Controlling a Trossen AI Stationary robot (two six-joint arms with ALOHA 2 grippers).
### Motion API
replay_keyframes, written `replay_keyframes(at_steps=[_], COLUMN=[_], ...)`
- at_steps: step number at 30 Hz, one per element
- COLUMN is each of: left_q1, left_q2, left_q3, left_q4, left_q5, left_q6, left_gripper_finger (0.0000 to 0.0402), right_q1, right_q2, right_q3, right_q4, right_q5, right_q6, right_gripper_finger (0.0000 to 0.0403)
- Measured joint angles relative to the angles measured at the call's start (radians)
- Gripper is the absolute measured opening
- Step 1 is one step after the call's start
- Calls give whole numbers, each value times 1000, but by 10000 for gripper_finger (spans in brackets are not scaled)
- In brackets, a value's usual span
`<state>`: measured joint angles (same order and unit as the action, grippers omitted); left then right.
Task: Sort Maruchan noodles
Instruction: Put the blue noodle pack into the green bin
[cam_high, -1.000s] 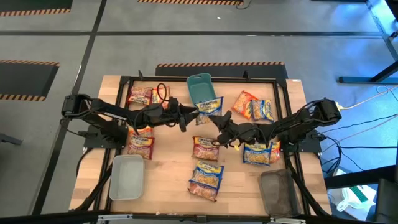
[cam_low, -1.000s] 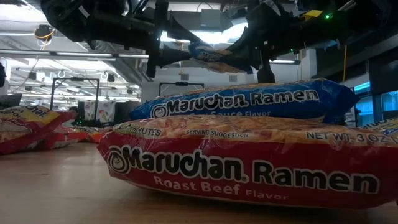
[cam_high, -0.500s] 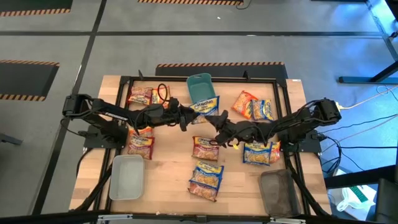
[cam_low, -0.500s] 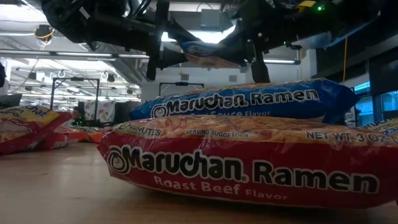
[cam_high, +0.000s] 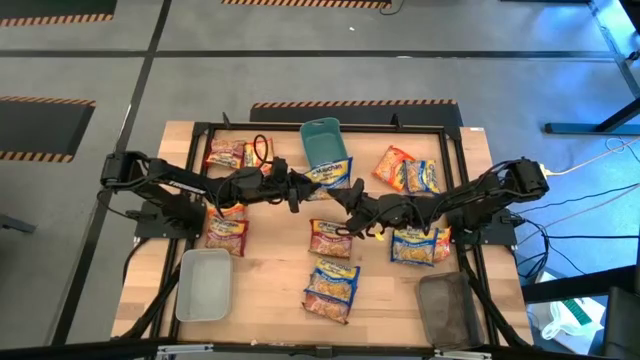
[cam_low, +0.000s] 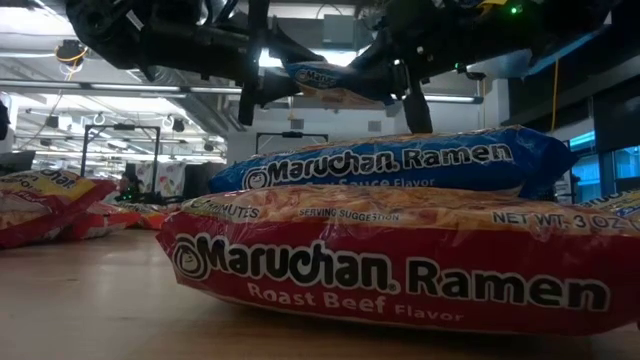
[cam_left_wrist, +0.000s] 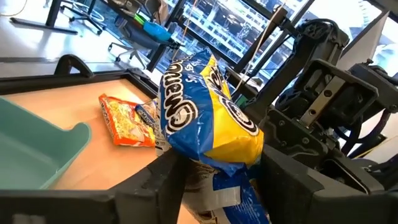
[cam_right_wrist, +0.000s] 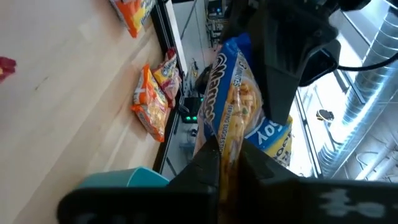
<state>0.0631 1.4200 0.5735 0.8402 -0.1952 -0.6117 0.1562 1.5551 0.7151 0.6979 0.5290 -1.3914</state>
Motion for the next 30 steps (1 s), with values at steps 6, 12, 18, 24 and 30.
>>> replay_keyframes(at_steps=[6, 12, 18, 24, 30], left_q1=[0, -1, -1, -1, -1], left_q2=[1, 1, 2, -6, -49], left_q3=[0, 2, 2, 2, 2], left_q4=[12, 25, 26, 33, 28], left_q5=[12, 14, 10, -10, -38], left_q6=[46, 86, 114, 178, 329], left_gripper_finger=[118, 69, 13, 5, 3], right_q1=[1, 1, 2, 2, 21], right_q2=[0, 0, 0, 0, 0], right_q3=[0, 2, 2, 2, 2], right_q4=[5, 9, 8, 8, 5], right_q5=[-36, -41, -30, -25, -34], right_q6=[108, 329, 527, 708, 829], right_gripper_finger=[26, 68, 152, 228, 271])
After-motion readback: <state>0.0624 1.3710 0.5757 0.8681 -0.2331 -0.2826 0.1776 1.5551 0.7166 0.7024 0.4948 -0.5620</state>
